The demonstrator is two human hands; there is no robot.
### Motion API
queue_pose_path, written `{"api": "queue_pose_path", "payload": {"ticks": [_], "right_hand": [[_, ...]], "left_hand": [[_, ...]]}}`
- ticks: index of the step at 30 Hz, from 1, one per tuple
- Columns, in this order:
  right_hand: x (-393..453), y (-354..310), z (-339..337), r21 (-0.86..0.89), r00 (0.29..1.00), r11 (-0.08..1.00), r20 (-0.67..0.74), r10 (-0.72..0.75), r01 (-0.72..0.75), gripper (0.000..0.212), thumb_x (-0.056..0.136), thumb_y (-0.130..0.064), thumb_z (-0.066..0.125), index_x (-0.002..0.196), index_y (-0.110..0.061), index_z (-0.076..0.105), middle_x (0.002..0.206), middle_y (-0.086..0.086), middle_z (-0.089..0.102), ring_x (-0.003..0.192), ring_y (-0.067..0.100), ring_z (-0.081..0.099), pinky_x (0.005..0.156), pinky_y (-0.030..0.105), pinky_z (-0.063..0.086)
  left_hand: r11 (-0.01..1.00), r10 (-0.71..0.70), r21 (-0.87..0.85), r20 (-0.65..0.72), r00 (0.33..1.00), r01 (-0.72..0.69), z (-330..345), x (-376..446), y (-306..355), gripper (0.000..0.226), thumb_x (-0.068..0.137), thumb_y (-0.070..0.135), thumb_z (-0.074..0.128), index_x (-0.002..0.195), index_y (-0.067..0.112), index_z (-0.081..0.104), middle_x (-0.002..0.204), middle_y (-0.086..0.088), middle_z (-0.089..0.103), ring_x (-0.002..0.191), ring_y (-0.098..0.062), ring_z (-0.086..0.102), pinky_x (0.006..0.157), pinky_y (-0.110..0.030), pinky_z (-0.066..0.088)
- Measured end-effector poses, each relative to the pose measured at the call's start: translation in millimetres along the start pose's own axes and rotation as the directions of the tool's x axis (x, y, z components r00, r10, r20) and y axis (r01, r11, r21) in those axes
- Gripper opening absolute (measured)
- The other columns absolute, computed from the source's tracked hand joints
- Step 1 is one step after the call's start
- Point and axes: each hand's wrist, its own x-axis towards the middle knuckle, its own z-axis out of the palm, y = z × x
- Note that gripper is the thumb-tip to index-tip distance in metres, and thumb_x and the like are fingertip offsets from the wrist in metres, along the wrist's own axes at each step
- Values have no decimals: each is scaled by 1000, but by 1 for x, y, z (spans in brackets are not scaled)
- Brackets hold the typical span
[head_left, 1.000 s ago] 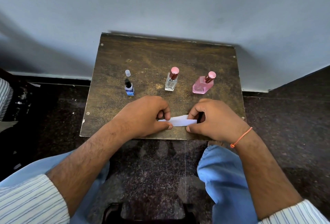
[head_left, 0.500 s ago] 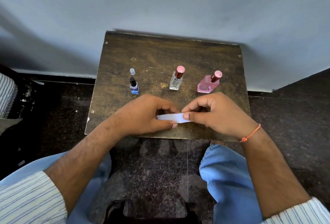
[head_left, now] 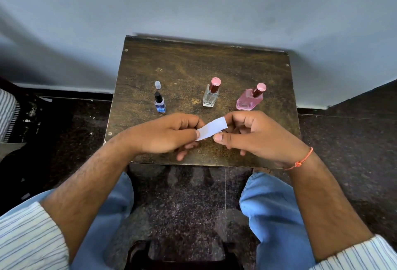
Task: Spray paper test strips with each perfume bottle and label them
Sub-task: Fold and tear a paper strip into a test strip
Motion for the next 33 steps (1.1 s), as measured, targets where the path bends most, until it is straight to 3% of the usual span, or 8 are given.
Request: {"api": "queue_pose_path", "payload": {"ticks": [3,7,10,13,16,25,30,33], "right_hand": [[-1,-3,0,24,1000,1000,2,-19,19,23,95,-19,82,117,-23,76,91,7,73,80,17,65,55,25,50],[-3,-6,-1,44,999,999,-6,-31,32,29,93,-14,83,120,-22,76,91,3,74,80,18,63,55,22,51],[-2,-8,-1,36,999,998,-25,-45,46,27,91,-14,84,116,-18,77,91,12,74,81,20,62,55,23,51],[-4,-9,-2,93,999,995,-11,-31,32,26,87,-22,87,111,-16,79,85,3,75,80,18,64,56,26,50],[-8,-10,-4,164,1000,986,30,-4,-1,33,82,-30,91,109,-15,81,95,12,80,82,21,68,57,27,47],[-14,-22,-8,307,1000,952,24,8,-15,27,92,-34,71,101,-11,81,97,19,81,82,25,69,60,34,45],[-13,-23,-5,316,999,948,19,35,-39,32,91,-33,70,105,-6,79,97,19,81,82,24,69,60,34,45],[-11,-26,-1,335,999,941,14,52,-54,24,97,-30,75,105,-7,79,96,18,81,79,22,69,58,31,46]], "left_hand": [[999,26,-18,-36,999,-27,3,2,-2,16,112,20,54,102,13,64,66,8,50,55,-18,48,54,-29,40],[993,116,40,-78,990,-113,3,3,1,24,99,36,68,106,13,70,67,11,54,53,-6,44,48,-22,34],[990,142,24,-71,987,-141,2,4,1,22,101,35,69,104,13,72,72,7,56,59,-11,44,53,-25,33],[989,144,-13,-81,986,-146,2,4,-1,20,98,32,71,103,13,72,74,6,57,61,-11,44,54,-22,33],[987,159,-15,-105,982,-161,1,3,-1,25,97,32,70,106,8,71,72,9,55,60,-8,43,54,-21,33],[978,202,-29,-140,969,-208,0,2,2,21,98,25,67,103,5,68,64,14,50,55,-2,40,52,-16,33],[974,219,-34,-135,966,-226,-1,0,2,14,100,24,66,101,11,68,65,14,48,56,-4,39,52,-17,33],[974,217,-40,-138,966,-224,1,0,4,22,100,22,63,104,1,66,65,17,51,55,0,42,53,-13,36]]}}
